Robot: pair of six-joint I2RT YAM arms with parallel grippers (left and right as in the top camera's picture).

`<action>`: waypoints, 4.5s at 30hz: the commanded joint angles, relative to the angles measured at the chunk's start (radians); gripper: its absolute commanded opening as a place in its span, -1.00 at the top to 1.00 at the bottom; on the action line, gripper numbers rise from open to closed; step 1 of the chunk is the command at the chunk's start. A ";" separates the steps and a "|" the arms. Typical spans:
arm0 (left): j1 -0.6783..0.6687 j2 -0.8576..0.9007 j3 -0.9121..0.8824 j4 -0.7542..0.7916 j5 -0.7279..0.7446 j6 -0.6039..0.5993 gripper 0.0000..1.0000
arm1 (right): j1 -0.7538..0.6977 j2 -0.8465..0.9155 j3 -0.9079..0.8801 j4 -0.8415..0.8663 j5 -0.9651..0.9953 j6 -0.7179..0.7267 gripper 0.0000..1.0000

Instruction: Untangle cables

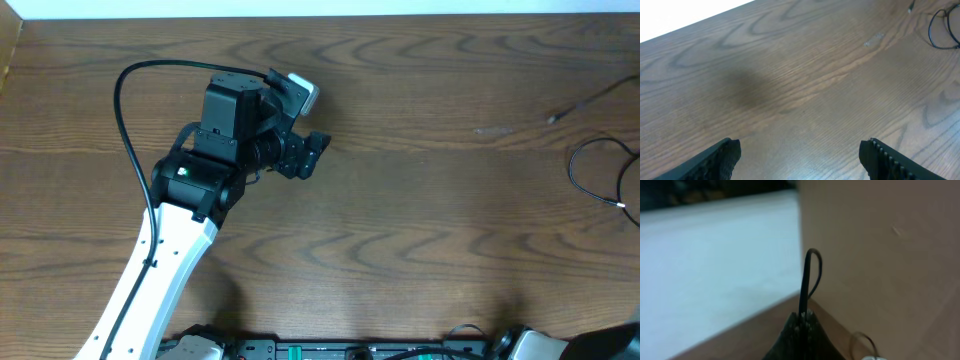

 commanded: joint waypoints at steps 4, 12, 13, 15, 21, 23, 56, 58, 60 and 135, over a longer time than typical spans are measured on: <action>0.003 0.003 0.010 -0.008 -0.010 0.005 -0.62 | -0.118 0.145 -0.021 -0.064 0.028 0.111 0.97; 0.003 0.003 0.010 -0.008 -0.010 0.005 -0.63 | -0.209 0.330 -0.021 -0.162 -0.089 0.155 0.97; 0.003 0.003 0.010 -0.008 -0.010 0.005 -0.62 | -0.214 0.348 -0.021 -0.165 -0.117 0.155 0.97; 0.003 0.003 0.010 -0.008 -0.010 0.005 -0.62 | -0.220 0.384 -0.021 -0.174 -0.173 0.154 0.97; 0.003 0.003 0.010 -0.009 -0.010 0.005 -0.76 | -0.214 0.424 -0.021 -0.198 -0.208 0.151 -0.19; 0.003 0.003 0.010 -0.008 -0.010 0.005 -0.77 | -0.211 0.423 -0.021 -0.190 -0.207 0.151 -0.99; 0.003 0.002 0.010 -0.001 -0.220 0.028 -0.75 | 0.075 0.159 -0.021 -0.213 -0.496 0.175 -0.99; 0.003 -0.004 0.010 -0.010 -0.223 0.028 -0.72 | 0.123 0.127 -0.021 -0.314 -0.386 0.109 -0.99; 0.003 -0.016 0.010 -0.012 -0.235 0.028 -0.72 | 0.158 0.101 -0.021 -0.392 -0.339 0.099 -0.98; 0.003 -1.003 0.008 -0.453 -0.817 -0.156 -0.96 | 0.414 -1.024 -1.132 0.574 -0.302 0.192 -0.98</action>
